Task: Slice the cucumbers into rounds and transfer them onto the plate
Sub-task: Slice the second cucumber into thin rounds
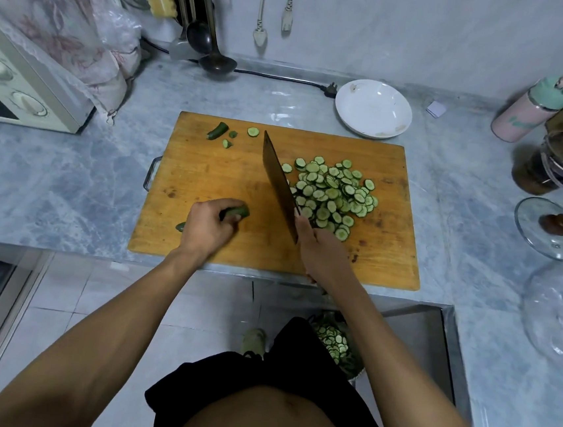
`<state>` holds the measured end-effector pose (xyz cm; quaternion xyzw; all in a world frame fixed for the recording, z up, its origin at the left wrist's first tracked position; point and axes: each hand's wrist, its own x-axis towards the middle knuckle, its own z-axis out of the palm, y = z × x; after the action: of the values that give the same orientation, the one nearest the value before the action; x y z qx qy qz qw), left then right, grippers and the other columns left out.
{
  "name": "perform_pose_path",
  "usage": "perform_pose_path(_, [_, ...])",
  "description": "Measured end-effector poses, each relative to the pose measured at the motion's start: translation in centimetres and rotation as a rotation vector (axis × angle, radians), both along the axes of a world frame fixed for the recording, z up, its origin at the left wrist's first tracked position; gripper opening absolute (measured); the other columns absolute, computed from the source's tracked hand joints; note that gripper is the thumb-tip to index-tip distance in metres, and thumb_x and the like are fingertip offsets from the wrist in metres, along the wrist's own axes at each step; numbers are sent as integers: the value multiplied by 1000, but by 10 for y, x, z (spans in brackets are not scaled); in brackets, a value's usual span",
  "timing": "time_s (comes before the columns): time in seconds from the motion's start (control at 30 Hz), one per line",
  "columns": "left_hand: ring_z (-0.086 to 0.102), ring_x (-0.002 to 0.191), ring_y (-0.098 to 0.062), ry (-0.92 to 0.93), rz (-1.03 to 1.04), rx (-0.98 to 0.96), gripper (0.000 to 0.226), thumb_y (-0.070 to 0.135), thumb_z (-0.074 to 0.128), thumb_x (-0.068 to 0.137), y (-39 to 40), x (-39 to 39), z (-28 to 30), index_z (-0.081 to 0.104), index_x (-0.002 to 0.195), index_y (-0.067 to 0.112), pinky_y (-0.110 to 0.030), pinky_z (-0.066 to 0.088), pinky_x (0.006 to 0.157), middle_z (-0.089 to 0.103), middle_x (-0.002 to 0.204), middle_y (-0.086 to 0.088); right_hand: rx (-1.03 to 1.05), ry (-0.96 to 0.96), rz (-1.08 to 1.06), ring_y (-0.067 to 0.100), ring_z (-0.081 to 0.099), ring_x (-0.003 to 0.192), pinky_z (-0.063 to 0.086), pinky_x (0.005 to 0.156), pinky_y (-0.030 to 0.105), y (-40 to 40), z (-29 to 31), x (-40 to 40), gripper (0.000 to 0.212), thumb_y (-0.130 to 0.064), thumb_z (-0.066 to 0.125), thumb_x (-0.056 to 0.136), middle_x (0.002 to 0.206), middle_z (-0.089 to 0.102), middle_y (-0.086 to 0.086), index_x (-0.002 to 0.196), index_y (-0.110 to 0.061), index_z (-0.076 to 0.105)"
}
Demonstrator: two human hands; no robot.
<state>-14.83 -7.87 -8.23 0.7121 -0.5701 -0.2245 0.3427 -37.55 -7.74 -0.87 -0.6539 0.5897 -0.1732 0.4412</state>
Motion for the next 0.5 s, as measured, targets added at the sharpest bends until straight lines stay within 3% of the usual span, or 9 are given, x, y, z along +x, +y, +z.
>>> perform_pose_path(0.1, [65, 107, -19, -81, -46, -78, 29, 7, 67, 87, 12, -1, -8, 73, 115, 14, -21, 46, 96, 70, 118, -3, 20, 14, 26, 5, 40, 36, 32, 47, 24, 10, 1, 0, 64, -56, 28, 103, 44, 42, -6, 57, -14, 44])
perform_pose_path(0.17, [62, 109, -24, -229, -89, -138, 32, 8, 64, 87, 19, -1, -19, 71, 118, 13, -33, 46, 100, 68, 122, -6, 12, 55, 64, 8, 39, 41, 28, 43, 20, 18, 1, 2, 63, -56, 28, 102, 47, 41, -5, 57, -15, 40])
perform_pose_path(0.27, [56, 112, -24, -438, -71, -169, 37, 13, 60, 87, 26, -4, -34, 67, 123, 15, -48, 34, 107, 63, 126, -5, 11, 94, 134, 12, 40, 46, 28, 40, 19, 28, 2, 8, 62, -53, 30, 103, 51, 42, 0, 58, -12, 42])
perform_pose_path(0.5, [59, 105, -25, -420, 16, -166, 26, 25, 61, 94, 22, -6, -34, 71, 117, 19, -35, 36, 87, 67, 121, -1, 52, 95, 181, 15, 42, 50, 27, 49, 29, 38, 11, 16, 63, -51, 28, 104, 53, 42, 2, 56, -13, 40])
